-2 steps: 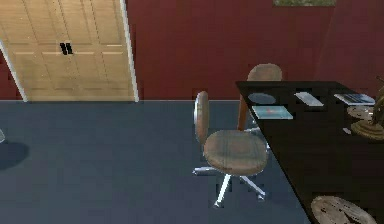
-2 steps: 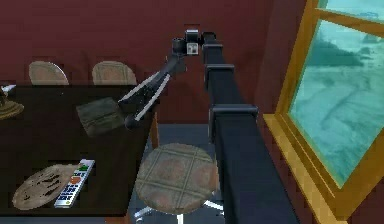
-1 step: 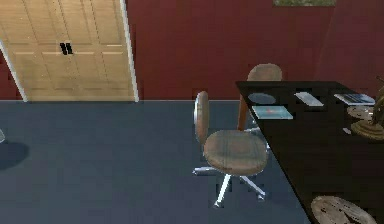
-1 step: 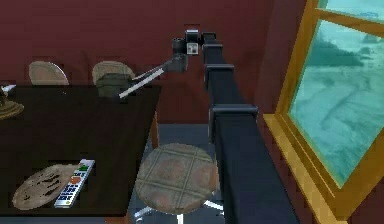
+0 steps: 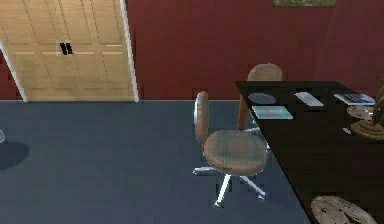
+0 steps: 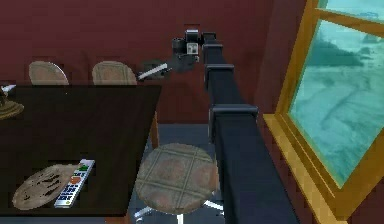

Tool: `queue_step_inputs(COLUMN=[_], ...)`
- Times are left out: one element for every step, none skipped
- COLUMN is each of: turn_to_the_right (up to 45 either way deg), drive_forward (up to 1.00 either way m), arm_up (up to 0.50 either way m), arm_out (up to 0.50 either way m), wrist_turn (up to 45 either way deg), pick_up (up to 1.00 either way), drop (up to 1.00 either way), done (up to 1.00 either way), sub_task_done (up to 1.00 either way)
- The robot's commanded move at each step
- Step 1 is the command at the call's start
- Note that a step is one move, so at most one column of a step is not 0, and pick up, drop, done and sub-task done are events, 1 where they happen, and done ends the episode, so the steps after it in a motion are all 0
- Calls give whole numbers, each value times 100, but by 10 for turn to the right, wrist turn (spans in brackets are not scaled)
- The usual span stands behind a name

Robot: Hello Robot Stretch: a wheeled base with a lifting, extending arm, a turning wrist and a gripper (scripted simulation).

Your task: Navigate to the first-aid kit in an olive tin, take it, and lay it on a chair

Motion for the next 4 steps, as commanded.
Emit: queue_step_inputs(turn_to_the_right=[0,0,0,0], drive_forward=[0,0,0,0], arm_up=[0,-38,-32,0], arm_out=[0,0,0,0], wrist_turn=[300,0,0,0], pick_up=[0,0,0,0], drop=[0,0,0,100], done=[0,0,0,0], sub_task_done=[0,0,0,0])
